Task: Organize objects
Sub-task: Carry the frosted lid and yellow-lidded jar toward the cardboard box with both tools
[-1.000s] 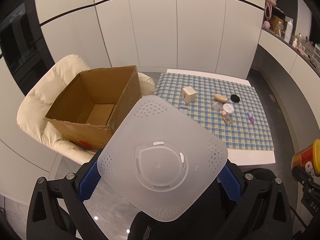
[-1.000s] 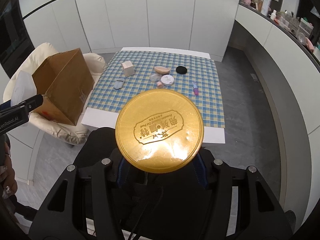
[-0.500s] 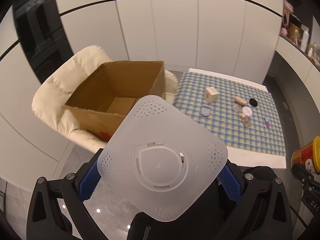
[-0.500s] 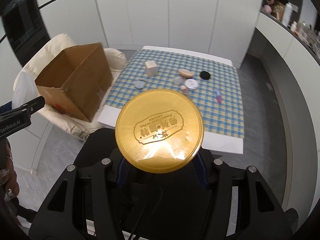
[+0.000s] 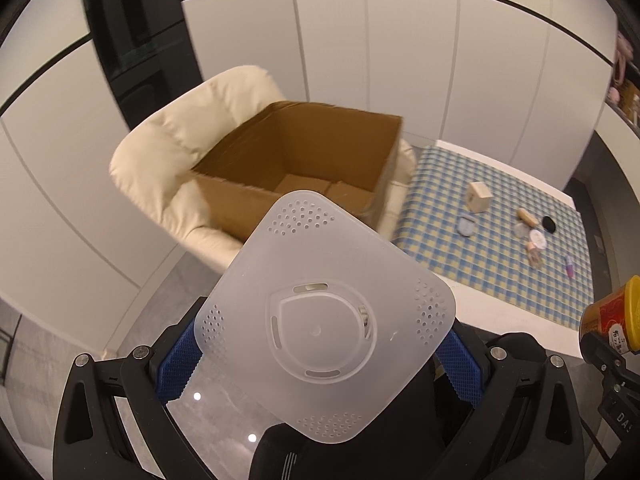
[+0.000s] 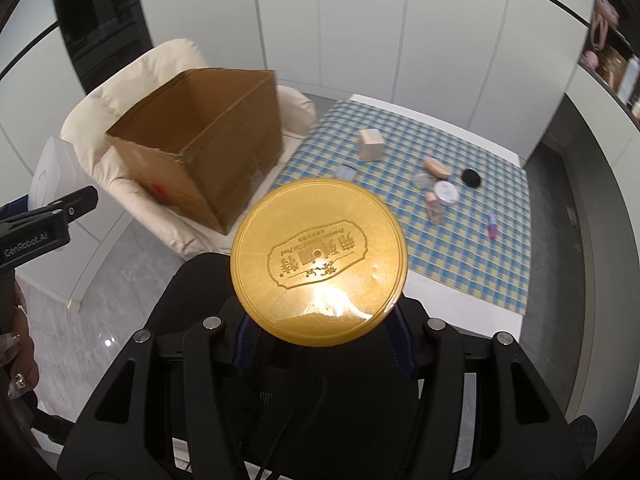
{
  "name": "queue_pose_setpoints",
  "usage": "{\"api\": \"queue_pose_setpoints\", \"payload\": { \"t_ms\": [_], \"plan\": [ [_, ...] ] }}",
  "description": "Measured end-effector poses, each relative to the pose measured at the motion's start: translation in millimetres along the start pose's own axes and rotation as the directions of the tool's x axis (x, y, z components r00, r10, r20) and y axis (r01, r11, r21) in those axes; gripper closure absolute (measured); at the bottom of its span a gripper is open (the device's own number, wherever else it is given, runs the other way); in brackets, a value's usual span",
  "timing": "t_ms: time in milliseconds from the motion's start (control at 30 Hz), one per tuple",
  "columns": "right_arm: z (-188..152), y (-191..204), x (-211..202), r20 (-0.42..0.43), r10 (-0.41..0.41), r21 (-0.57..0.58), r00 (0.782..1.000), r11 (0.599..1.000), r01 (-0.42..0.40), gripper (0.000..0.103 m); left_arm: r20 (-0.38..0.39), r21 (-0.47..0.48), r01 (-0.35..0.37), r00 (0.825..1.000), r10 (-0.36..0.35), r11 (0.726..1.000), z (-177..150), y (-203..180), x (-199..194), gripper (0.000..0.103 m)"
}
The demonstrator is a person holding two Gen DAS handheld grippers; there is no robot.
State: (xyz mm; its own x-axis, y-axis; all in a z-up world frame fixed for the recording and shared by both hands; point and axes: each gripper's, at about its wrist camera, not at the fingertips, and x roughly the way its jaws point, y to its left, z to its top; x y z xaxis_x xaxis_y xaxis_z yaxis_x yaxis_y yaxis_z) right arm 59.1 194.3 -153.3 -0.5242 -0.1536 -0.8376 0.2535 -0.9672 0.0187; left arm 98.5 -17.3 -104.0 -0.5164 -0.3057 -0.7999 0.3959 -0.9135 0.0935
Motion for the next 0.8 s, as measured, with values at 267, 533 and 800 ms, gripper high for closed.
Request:
{"api": "queue_pose_setpoints", "payload": {
  "t_ms": [267, 533, 800],
  "plan": [
    [13.7, 41.1, 6.8, 0.020, 0.068, -0.074, 0.997, 0.995, -0.066, 0.046, 0.019, -0.029, -0.049, 0.999, 0.050, 0.998, 2.0, 20.4, -4.1, 0.001],
    [29.9, 69.9, 22.9, 0.014, 0.090, -0.140, 0.996, 0.986, -0.087, 0.046, 0.008, -0.074, -0.064, 0.998, 0.065, 0.995, 8.0, 33.8, 8.7, 0.001],
    [56.4, 91.6, 44.3, 0.018, 0.099, -0.180, 0.995, 0.979, -0.094, 0.046, 0.007, -0.104, -0.066, 0.998, 0.067, 0.992, 23.7, 42.3, 28.5, 0.001]
  ]
}}
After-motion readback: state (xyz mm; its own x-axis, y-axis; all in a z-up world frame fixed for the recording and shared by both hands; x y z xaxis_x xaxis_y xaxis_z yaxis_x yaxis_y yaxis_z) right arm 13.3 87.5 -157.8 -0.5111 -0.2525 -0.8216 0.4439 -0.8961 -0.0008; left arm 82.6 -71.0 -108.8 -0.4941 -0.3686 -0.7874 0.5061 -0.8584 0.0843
